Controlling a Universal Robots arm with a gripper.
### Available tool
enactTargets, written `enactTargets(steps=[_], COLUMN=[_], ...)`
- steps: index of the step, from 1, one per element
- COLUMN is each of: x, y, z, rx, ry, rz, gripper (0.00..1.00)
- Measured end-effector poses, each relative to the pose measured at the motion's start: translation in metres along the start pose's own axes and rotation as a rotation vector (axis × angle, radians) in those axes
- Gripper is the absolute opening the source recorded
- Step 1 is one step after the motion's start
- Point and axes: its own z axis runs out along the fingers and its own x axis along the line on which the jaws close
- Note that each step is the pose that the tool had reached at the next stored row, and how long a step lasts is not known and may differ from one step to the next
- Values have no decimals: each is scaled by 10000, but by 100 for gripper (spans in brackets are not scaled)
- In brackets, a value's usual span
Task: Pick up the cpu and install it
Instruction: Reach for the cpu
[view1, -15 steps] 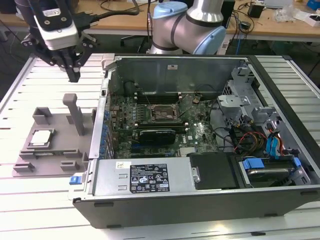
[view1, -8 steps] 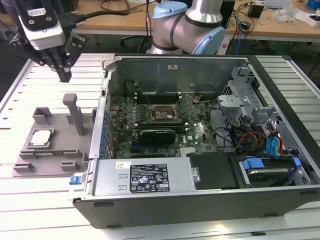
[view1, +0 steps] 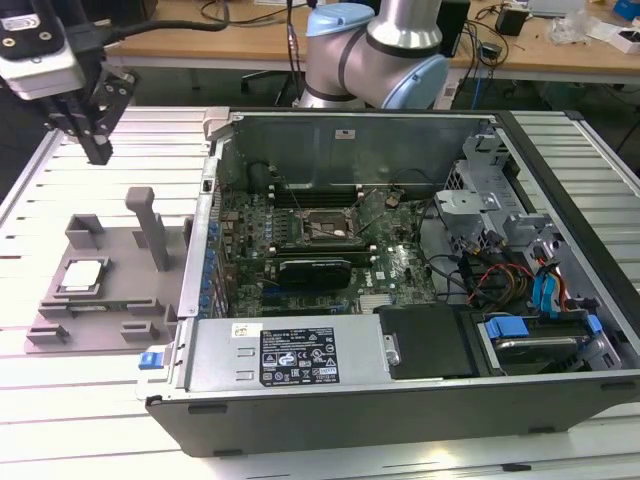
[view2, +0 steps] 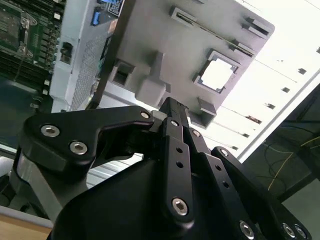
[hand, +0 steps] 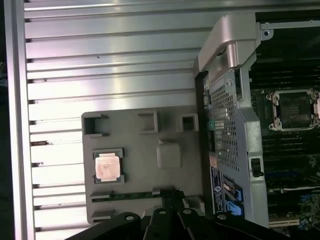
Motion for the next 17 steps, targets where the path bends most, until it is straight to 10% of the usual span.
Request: enactTargets(steps=[17], x=[624], y=[-46], z=[-17], rx=[-1], ry=[-4], rz=[-1], gripper=[11])
